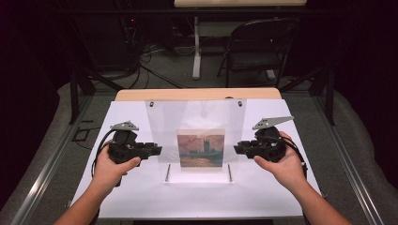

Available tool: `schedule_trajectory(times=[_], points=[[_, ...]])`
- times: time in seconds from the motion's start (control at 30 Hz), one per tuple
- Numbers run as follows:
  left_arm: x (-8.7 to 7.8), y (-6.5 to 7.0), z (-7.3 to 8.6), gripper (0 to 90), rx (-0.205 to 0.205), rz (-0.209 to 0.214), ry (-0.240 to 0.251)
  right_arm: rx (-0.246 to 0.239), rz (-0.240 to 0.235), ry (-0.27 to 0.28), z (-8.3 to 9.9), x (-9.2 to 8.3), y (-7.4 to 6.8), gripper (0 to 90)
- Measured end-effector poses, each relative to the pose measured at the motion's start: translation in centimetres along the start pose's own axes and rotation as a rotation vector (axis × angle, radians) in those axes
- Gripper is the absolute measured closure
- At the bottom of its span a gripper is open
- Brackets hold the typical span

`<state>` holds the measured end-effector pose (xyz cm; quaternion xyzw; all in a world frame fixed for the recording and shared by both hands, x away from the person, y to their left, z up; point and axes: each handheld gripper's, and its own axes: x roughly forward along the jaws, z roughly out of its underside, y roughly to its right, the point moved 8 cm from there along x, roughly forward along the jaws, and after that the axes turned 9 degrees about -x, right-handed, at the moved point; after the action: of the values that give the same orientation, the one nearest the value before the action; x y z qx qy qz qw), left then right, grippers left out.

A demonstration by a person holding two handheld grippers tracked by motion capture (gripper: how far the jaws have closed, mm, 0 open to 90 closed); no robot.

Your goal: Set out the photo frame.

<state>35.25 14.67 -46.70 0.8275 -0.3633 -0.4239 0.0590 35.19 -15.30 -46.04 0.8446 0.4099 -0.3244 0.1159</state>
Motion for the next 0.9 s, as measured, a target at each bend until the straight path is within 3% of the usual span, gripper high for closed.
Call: schedule_trajectory(times=[0.23, 0.5, 0.9], points=[[-0.1, 0.0, 0.0, 68.2, -0.008, 0.015, -0.003, 0.0, -0.008, 0.003, -0.1, 0.2, 0.0, 70.2], [-0.8, -0.4, 0.1, 61.0, -0.027, 0.007, 0.014, -0.009, -0.008, 0.002, -0.3, 0.0, -0.2, 65.3], [-2.8, -1.8, 1.3, 57.6, -0.038, -0.053, 0.037, 0.012, 0.018, 0.011, 1.0, -1.7, 0.4, 61.9]])
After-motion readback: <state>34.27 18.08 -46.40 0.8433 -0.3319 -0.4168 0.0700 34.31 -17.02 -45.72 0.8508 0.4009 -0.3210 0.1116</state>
